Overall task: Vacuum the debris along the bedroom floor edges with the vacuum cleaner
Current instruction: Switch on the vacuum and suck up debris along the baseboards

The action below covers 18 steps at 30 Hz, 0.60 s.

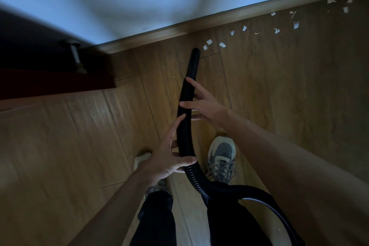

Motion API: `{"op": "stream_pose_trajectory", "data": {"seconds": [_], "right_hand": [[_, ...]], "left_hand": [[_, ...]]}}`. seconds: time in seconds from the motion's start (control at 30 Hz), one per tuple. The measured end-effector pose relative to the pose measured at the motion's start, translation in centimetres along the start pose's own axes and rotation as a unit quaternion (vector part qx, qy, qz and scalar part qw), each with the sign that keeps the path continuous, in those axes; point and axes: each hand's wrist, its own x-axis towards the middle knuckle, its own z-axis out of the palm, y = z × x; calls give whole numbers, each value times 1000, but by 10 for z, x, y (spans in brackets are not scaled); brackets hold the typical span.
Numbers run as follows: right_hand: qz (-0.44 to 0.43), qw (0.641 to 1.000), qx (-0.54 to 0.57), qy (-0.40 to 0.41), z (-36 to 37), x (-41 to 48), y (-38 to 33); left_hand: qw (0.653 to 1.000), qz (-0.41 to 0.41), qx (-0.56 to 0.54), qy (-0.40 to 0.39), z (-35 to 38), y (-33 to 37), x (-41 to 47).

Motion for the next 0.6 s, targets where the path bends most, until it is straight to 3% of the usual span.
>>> {"op": "stream_pose_trajectory", "data": {"seconds": [0.6], "right_hand": [[-35, 999, -8, 31, -21, -2, -16]], "left_hand": [[1000, -3, 5, 10, 15, 20, 16]]}}
